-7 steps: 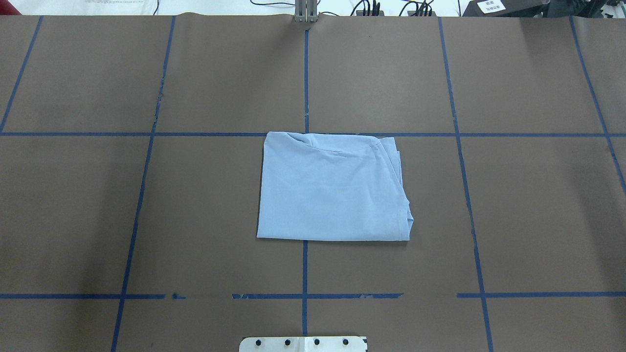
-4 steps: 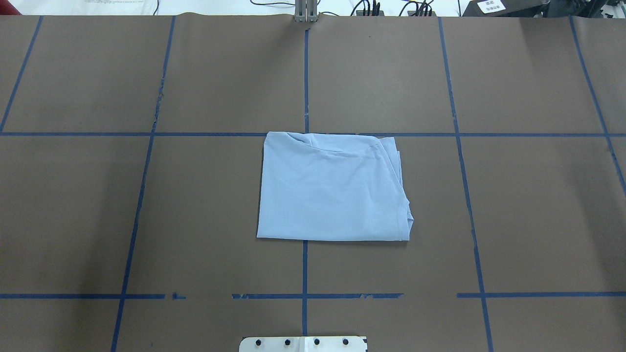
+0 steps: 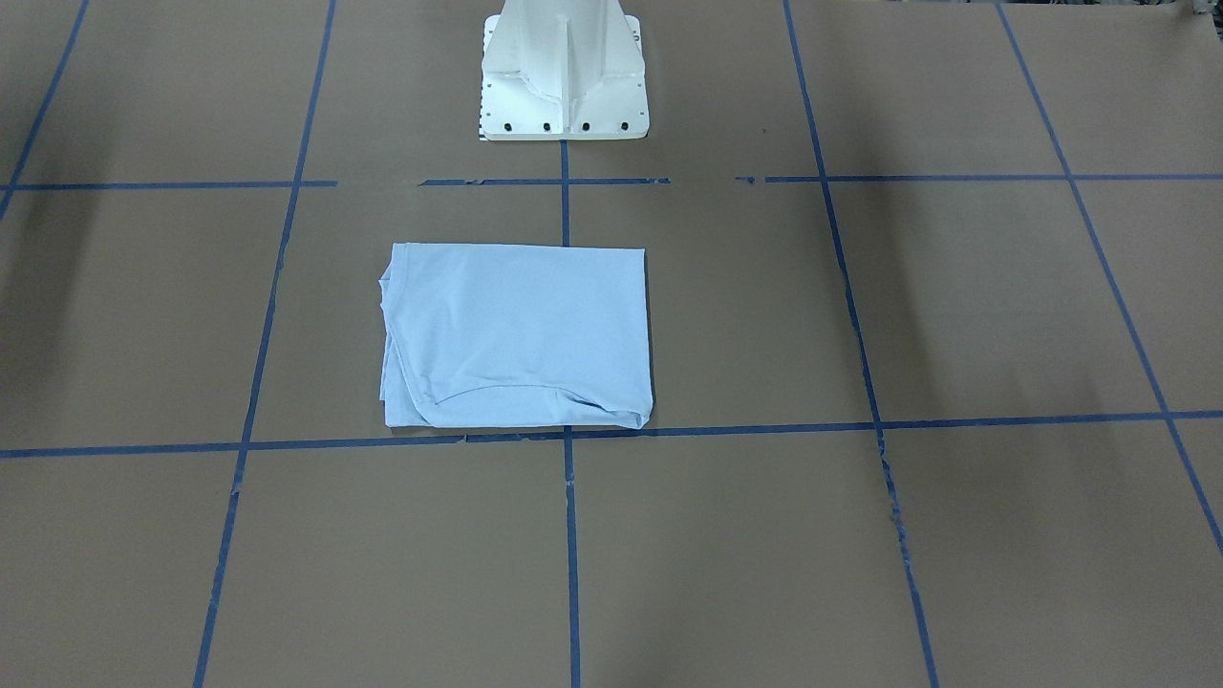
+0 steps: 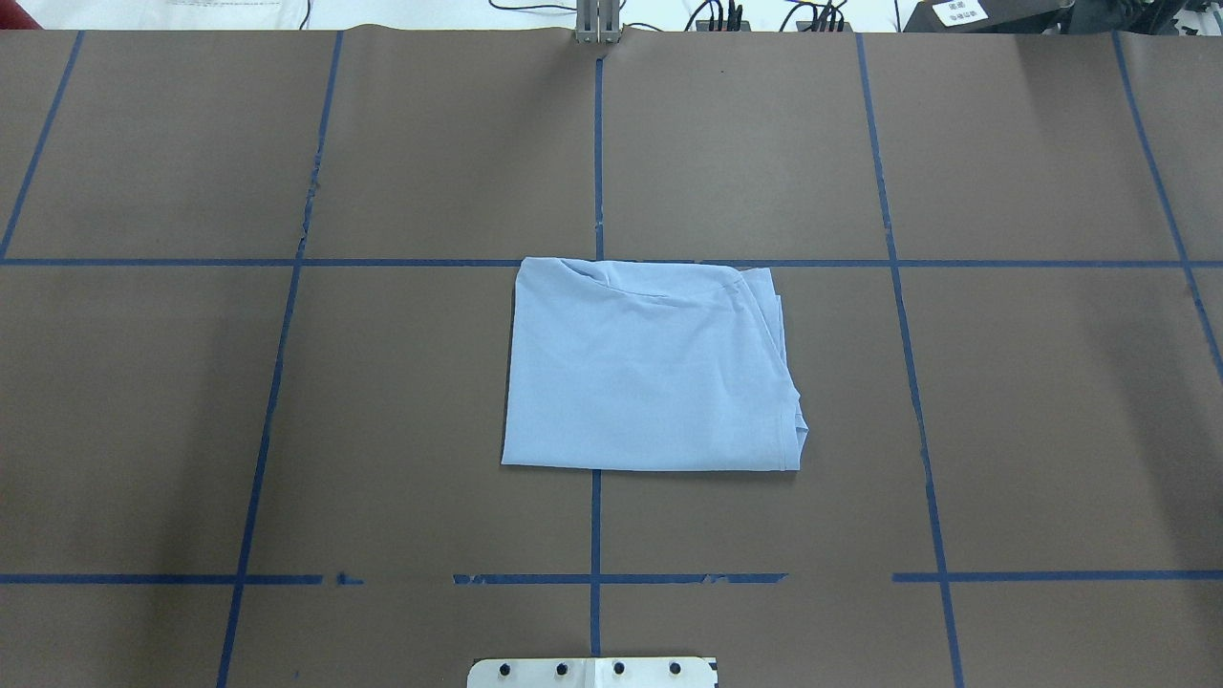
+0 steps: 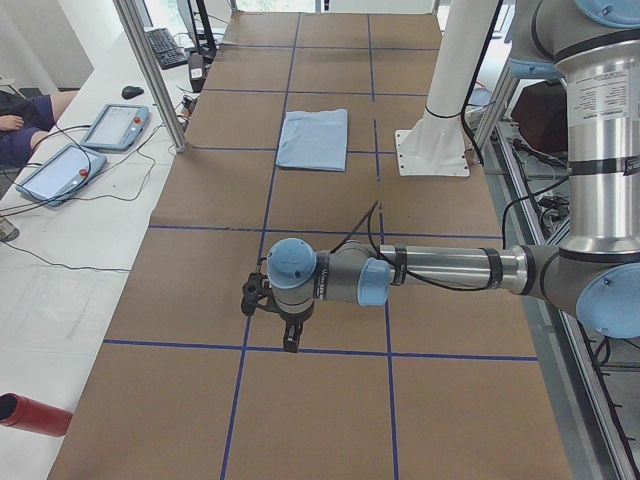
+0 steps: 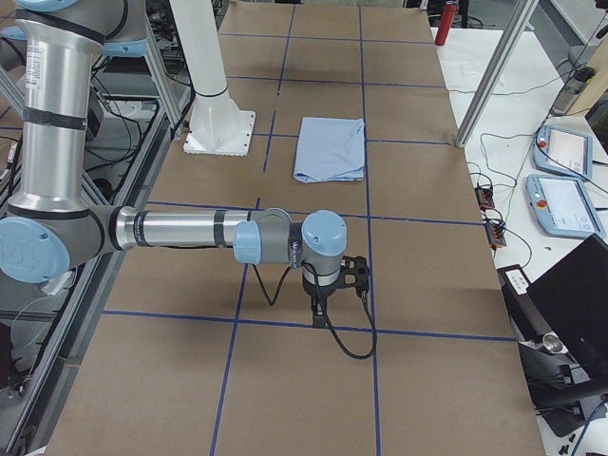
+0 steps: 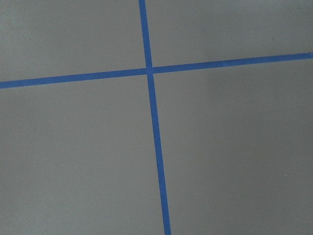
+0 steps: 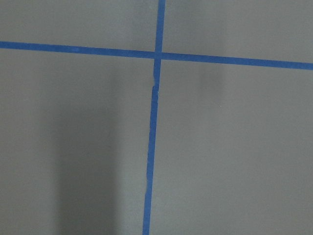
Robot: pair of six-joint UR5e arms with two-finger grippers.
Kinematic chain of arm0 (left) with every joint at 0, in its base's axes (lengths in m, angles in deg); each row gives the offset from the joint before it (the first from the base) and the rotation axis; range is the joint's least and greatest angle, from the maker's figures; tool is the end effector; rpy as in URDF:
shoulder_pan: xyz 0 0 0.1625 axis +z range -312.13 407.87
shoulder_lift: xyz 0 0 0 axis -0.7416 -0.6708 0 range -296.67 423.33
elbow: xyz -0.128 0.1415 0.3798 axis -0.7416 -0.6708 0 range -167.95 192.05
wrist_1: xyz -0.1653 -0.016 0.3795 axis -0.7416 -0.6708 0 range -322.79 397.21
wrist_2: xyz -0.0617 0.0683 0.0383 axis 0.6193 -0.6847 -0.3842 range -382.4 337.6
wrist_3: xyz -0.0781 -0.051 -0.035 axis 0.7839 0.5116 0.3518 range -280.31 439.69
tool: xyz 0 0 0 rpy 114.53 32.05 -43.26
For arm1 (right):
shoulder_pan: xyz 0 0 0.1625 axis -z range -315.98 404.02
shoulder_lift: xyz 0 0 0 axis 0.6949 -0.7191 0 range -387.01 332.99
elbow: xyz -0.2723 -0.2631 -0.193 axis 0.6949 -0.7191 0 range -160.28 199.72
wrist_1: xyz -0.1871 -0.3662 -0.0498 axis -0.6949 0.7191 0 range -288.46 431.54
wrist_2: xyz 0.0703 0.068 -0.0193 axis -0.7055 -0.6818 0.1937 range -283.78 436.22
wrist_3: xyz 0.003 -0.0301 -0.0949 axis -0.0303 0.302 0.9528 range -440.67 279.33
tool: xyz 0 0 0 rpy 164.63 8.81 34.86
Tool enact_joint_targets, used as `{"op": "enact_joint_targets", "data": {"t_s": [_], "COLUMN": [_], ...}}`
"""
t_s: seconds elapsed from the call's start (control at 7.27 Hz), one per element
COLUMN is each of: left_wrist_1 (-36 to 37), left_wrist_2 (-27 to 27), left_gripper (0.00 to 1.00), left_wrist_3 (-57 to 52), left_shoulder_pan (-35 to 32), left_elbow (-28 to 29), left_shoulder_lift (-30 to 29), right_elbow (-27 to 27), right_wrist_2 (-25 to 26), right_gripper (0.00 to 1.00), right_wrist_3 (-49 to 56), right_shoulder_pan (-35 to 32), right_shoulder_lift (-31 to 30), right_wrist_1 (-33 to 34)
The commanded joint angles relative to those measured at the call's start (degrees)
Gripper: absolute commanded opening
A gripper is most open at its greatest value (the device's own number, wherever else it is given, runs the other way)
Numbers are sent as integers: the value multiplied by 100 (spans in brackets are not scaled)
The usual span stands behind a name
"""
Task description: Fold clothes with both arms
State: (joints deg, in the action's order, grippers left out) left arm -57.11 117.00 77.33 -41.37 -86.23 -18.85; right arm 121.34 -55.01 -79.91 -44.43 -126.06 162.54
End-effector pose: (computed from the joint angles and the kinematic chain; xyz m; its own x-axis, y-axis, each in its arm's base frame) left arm -0.0518 -0.4398 0.6368 0.6488 0.1131 -0.7525 -0.0400 0.9926 0.1147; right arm 0.0560 -0.4283 0.6367 0.7510 -0.0518 0.6583 0.0370 0.9987 0.0363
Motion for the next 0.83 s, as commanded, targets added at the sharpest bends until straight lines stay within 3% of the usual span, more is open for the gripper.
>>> {"op": "enact_joint_targets", "data": {"t_s": [0.0, 0.69], "left_wrist_1": [-16, -43], "left_wrist_2": [-61, -70], "left_gripper": [100, 100], "left_wrist_3": [-1, 8], "left_shoulder_pan": [3, 3], "left_elbow": [3, 20], "left_shoulder_lift": [8, -44], "right_elbow": [6, 77], "right_wrist_2": [142, 124], "right_gripper": [100, 100], "right_wrist_3": [3, 21], "right_shoulder_pan": [-5, 3], "right_shoulder_lift": [0, 8], "right_wrist_1": [-30, -56]}}
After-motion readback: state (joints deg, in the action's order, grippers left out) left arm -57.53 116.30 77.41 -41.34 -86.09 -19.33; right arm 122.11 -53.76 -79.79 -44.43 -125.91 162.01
